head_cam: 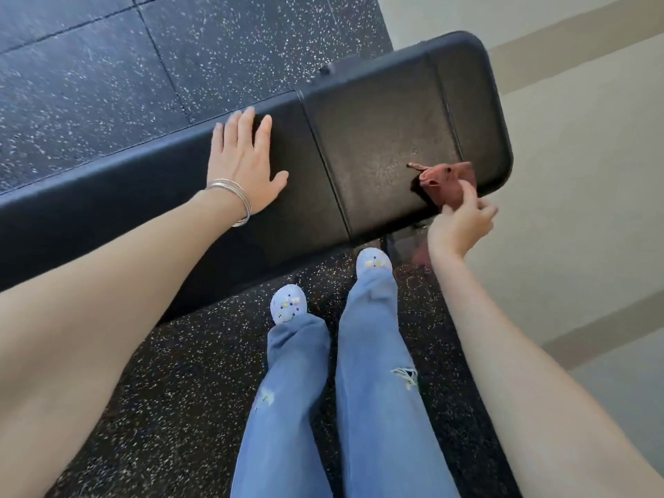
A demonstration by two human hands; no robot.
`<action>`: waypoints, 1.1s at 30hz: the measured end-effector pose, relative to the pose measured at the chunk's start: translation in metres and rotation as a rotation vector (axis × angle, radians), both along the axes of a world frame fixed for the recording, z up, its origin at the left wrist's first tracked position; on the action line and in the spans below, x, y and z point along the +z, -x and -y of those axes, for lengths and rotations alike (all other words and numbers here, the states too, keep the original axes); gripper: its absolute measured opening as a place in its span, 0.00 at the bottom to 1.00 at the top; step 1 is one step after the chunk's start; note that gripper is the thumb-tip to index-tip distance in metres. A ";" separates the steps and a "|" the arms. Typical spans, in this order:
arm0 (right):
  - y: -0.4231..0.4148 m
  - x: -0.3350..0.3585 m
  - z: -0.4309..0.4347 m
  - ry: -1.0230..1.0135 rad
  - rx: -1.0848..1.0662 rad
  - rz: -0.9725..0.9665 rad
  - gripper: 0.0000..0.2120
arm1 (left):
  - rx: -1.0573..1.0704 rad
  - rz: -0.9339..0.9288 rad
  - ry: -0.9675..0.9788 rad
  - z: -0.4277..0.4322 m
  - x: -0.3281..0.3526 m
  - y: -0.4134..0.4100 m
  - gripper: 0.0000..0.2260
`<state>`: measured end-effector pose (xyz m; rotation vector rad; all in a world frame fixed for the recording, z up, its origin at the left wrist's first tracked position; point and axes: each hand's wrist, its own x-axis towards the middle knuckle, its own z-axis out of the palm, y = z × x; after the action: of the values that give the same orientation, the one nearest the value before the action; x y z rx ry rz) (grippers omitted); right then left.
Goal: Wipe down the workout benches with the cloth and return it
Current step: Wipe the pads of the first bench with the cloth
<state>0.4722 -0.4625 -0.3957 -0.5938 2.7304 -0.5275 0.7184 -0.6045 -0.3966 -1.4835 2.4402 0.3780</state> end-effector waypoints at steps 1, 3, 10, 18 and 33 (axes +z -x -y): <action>-0.001 0.000 0.009 -0.032 0.002 0.001 0.23 | 0.022 0.000 0.007 0.006 -0.002 -0.008 0.35; -0.035 0.001 0.017 -0.085 0.107 -0.019 0.23 | 0.057 0.010 0.007 0.016 -0.006 -0.024 0.35; -0.152 0.007 0.004 -0.162 0.748 0.052 0.30 | 0.221 0.029 -0.069 0.030 -0.008 -0.059 0.34; -0.115 0.009 0.110 -0.164 1.022 -0.210 0.26 | 0.270 0.017 -0.071 0.025 -0.017 -0.059 0.32; -0.108 0.012 0.033 -0.157 1.339 -0.104 0.28 | 0.349 0.040 -0.106 -0.017 0.004 -0.068 0.31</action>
<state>0.5798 -0.4959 -0.3840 -2.0908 1.7714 0.0771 0.7866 -0.5871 -0.3924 -1.8503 2.0920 0.5306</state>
